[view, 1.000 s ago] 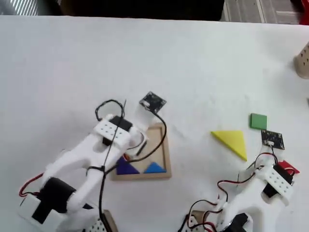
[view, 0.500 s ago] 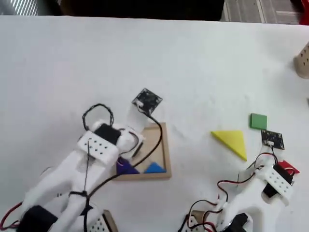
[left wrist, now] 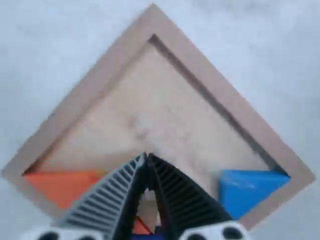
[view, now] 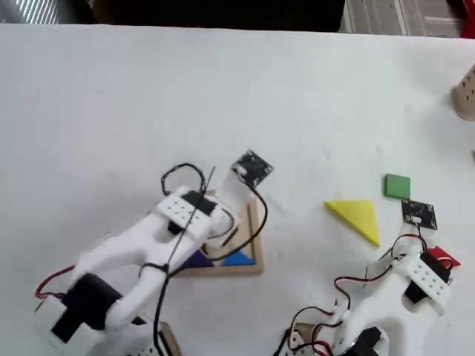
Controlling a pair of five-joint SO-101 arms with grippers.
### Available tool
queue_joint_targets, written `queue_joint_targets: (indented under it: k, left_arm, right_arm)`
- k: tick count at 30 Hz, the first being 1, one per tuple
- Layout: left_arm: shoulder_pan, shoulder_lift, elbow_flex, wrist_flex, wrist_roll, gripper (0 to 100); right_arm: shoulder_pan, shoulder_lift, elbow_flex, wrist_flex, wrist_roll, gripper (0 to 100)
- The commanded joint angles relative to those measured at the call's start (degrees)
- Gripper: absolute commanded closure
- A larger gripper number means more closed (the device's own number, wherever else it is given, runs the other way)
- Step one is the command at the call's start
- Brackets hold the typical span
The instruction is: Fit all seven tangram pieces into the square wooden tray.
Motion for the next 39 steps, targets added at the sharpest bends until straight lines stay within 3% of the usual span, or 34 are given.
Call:
queue_joint_targets:
  k: [1,6,14,28,39]
  left_arm:
    - [-1.4,0.8,-3.6,1.8,0.0,98]
    - [-5.7,0.8,-3.6,3.9,-0.3,98]
    - [-5.3,0.4,-4.1,5.4,-0.3,98]
    - [-6.3,-21.4,1.2,7.6,-0.3,98]
    - [-19.7,-37.8,11.4,5.1,-0.3,98]
  right_arm:
    - [-0.6,-0.4,-0.3,-0.7,0.8,98.1]
    - [-0.7,-0.4,-0.3,-0.7,0.8,98.1]
    - [-0.7,-0.4,-0.3,-0.7,0.8,98.1]
    - [-0.7,-0.4,-0.3,-0.7,0.4,98.1]
    - [-2.2,-0.4,-0.3,-0.7,0.3,98.1]
